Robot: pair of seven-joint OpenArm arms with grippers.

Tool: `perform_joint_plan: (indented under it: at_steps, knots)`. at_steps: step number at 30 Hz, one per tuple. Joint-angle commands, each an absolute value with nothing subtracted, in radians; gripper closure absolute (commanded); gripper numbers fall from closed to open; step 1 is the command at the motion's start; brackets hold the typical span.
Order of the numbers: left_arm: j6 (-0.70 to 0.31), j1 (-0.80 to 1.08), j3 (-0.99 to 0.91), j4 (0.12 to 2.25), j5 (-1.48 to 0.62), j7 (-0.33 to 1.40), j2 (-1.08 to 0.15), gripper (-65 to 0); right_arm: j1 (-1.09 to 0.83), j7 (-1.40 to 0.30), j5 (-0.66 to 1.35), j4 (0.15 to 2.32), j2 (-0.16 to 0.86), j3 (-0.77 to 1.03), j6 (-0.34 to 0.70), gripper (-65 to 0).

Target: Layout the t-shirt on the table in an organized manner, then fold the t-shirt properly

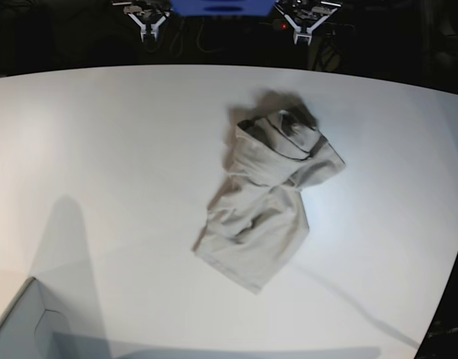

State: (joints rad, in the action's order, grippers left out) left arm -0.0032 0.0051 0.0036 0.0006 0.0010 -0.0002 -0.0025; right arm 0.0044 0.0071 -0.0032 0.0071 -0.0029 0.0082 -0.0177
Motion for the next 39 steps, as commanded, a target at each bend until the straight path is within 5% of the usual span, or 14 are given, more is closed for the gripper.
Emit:
perform_joint_plan:
  at_steps: [1,39]
  knots:
    - [0.004,0.01,0.004,0.0,-0.004,0.001,-0.001,0.0,-0.002,0.004,-0.002,0.005,-0.007,0.01,0.005,0.0]
    - [-0.002,0.068,-0.001,0.005,-0.008,0.004,-0.007,0.0,-0.156,-0.004,-0.002,0.154,-0.01,0.004,0.005,0.0]
